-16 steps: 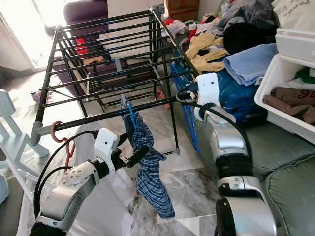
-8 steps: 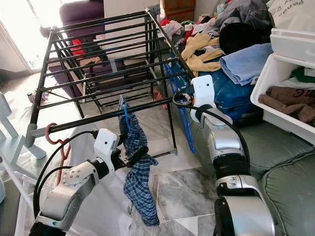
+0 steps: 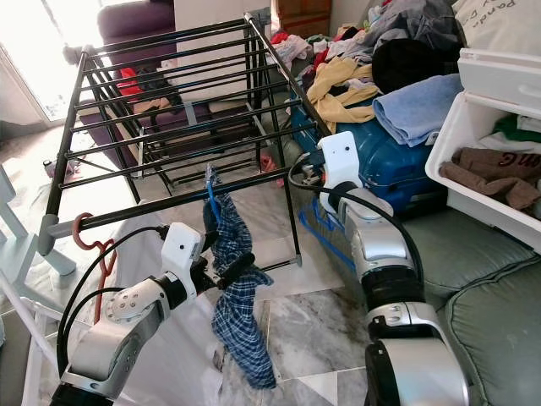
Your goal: Hang hanger
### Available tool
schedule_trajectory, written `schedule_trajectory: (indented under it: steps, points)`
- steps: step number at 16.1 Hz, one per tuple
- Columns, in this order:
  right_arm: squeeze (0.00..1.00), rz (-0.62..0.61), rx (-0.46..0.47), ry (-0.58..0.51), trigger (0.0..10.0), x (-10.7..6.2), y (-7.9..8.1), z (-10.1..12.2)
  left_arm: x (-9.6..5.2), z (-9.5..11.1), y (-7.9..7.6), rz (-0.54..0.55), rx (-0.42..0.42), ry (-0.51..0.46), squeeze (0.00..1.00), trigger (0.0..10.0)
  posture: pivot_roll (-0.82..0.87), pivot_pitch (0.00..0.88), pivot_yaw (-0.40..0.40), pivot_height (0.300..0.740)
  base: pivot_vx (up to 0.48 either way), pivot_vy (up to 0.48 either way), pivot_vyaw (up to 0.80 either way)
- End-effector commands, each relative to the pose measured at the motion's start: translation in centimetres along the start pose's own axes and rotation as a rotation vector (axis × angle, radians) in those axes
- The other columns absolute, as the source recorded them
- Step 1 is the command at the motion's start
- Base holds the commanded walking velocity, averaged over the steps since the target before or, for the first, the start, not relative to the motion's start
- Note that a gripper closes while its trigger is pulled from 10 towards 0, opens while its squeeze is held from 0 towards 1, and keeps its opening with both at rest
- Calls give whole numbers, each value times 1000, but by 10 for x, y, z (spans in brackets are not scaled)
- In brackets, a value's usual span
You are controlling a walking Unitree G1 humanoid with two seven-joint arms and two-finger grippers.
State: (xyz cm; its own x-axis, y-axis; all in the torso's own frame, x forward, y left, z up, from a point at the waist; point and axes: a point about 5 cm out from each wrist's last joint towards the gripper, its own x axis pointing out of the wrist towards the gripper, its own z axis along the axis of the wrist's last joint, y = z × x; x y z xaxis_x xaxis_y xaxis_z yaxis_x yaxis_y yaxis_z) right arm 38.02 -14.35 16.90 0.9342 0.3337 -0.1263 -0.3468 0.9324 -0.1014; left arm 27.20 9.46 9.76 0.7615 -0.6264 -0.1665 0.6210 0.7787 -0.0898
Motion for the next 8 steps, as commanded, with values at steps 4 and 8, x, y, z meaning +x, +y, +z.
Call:
schedule_trajectory:
  steps: [4, 8]
  points:
    - [1000, 55, 12, 96, 10000, 1, 14, -22, -2, -1, 3, 23, 15, 10, 0, 10000, -120, 0, 91, 740, 0, 0, 0]
    - [1000, 72, 12, 87, 10000, 2, 17, -21, -2, -2, 3, 27, 18, 11, 0, 10000, -119, 0, 87, 740, 0, 0, 0]
